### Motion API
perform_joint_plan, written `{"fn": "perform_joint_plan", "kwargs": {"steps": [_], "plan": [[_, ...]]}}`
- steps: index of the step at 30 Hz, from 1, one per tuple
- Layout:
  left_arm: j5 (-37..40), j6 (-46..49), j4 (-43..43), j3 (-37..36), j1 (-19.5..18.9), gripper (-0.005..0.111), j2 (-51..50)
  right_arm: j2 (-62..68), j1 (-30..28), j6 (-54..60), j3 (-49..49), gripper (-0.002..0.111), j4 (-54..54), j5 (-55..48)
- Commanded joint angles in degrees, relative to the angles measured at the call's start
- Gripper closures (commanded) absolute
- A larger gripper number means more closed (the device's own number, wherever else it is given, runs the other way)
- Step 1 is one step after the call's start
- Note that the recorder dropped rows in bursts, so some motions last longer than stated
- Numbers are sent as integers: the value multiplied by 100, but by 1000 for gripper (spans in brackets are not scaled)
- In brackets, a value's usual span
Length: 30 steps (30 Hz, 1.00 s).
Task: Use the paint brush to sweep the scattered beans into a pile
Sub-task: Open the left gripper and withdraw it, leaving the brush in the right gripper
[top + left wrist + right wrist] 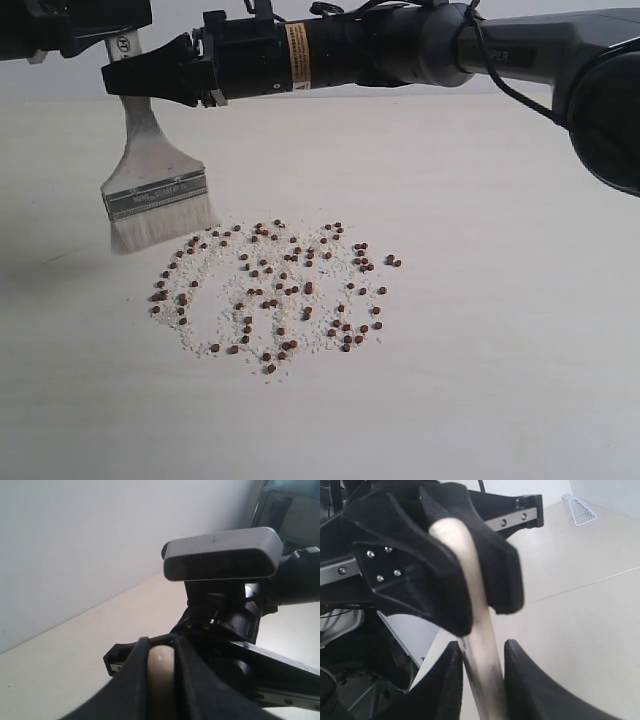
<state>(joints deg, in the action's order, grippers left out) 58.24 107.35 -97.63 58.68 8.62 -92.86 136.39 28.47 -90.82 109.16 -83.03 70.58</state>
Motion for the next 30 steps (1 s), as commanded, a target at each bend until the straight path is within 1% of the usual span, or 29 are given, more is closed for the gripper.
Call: {"fn": "perform_joint_plan", "kwargs": {"steps": [1,3,5,8,10,12,13,15,17,20,21,22,24,26,28,29,30], "plan": [[4,150,-138,12,-8,107,-18,-42,-9,-83,51,108,214,-61],[6,150,-198,12,-8,105,-18,-42,-9,-76,51,108,214,-61],[-45,150,-232,12,-8,95,-4,-42,-9,-37,51,108,214,-61],[-155,174,-232,12,-8,65,49,-42,-9,68,51,108,224,-61],[-230,239,-232,12,-8,39,124,-42,-9,80,51,108,303,-61],[-343,239,-232,12,-8,25,212,-42,-9,221,51,108,397,-209],[-450,239,-232,12,-8,23,270,-57,-9,362,51,108,453,-413],[-668,204,-232,12,-8,25,407,-105,-32,642,51,108,471,-998],[-846,165,-232,12,-8,31,556,-196,-60,833,51,108,361,-1737],[-1113,-101,-232,-2,-8,50,820,-402,-109,1036,51,108,-204,-3015],[-1228,-405,-232,-2,-8,63,929,-500,-119,1349,51,108,-580,-3107],[-1286,-603,-130,-12,-8,73,991,-563,-119,1474,51,108,-864,-3204],[-1347,-870,249,-90,-8,105,1125,-754,-119,1238,51,108,-1310,-3557],[-1434,-804,359,-269,-8,106,1238,-910,-119,901,51,108,-1596,-3580],[-1632,-480,81,-599,-8,107,1386,-1077,-144,437,51,108,-1691,-3570],[-1767,-216,-175,-795,-8,107,1473,-1161,-183,261,18,108,-1691,-3379],[-1899,78,-232,-1005,-8,107,1569,-1233,-196,206,-31,108,-1691,-3105]]}}
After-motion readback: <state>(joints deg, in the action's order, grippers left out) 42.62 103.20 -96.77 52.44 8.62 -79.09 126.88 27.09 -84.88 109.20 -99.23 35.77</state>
